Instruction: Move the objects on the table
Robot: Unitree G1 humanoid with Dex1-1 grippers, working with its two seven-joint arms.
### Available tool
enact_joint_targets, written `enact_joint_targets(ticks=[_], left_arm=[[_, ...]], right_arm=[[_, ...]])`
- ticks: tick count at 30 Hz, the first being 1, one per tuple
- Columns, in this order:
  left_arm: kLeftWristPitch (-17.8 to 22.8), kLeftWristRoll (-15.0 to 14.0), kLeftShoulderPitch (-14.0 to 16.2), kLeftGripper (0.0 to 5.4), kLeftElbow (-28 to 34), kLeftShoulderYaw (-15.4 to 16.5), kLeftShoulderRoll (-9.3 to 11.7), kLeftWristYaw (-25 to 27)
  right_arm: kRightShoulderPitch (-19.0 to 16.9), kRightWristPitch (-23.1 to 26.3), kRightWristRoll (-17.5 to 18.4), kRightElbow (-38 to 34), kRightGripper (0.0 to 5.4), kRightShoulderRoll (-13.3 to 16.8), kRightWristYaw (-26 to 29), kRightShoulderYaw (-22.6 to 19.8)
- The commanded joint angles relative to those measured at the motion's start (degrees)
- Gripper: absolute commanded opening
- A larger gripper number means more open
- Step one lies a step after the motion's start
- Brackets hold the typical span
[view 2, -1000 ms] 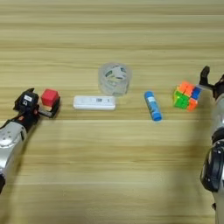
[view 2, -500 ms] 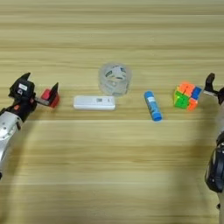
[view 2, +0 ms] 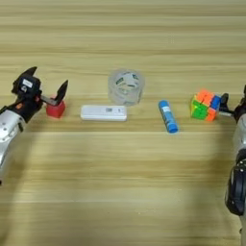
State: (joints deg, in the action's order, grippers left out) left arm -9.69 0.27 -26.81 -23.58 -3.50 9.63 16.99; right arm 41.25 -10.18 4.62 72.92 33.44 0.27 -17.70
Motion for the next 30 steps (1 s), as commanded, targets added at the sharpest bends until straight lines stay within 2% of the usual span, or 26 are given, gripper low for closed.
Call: enact_joint_targets(ticks=[1, 5, 7, 9, 11, 15, 19, 21, 25, 30], left_arm=[[-0.3, 3.2, -14.3, 5.39, -12.4, -3.5, -3.4, 1.3], [-2.6, 4.7, -24.6, 5.39, -26.5, -4.1, -5.6, 0.5], [-3.5, 6.5, -29.4, 5.39, -33.2, -5.0, -6.5, -0.2], [-3.0, 8.5, -34.6, 5.39, -40.4, -6.0, -8.0, -1.3], [-2.8, 9.7, -38.4, 5.39, -45.8, -6.3, -9.0, -2.7], [-3.3, 10.9, -40.7, 5.39, -49.3, -6.4, -9.8, -3.4], [-2.2, 13.6, -41.7, 5.39, -51.8, -8.2, -11.0, -2.3], [-1.8, 15.4, -42.8, 5.39, -52.6, -9.6, -11.8, -1.7], [0.0, 20.8, -44.7, 5.39, -54.2, -14.0, -14.0, -0.3], [-0.2, 21.3, -45.8, 5.39, -54.2, -13.6, -15.3, -0.1]], right_arm=[[-0.3, 0.6, 0.1, -0.2, 5.40, -0.4, -0.3, 0.0], [-0.9, 0.3, 0.3, -0.6, 5.40, -0.5, -0.4, -0.3], [-1.1, 0.2, 0.3, -0.7, 5.40, -0.8, -0.3, -0.2], [-1.1, 0.1, 0.4, -1.0, 5.40, -1.2, -0.2, -0.2], [-1.4, -0.3, 0.6, -1.6, 5.40, -1.4, -0.3, -0.5], [-1.6, -0.4, 0.5, -2.3, 5.40, -1.7, -0.5, -0.3], [-1.6, -0.5, 0.4, -2.5, 5.40, -2.8, -0.7, -0.1], [-1.6, -0.7, 0.3, -2.9, 5.40, -3.3, -0.6, 0.0], [-1.9, -1.2, 0.6, -4.1, 5.40, -4.1, -0.5, -0.1], [-2.4, -1.5, 1.1, -5.6, 5.40, -5.4, 0.1, -0.3]])
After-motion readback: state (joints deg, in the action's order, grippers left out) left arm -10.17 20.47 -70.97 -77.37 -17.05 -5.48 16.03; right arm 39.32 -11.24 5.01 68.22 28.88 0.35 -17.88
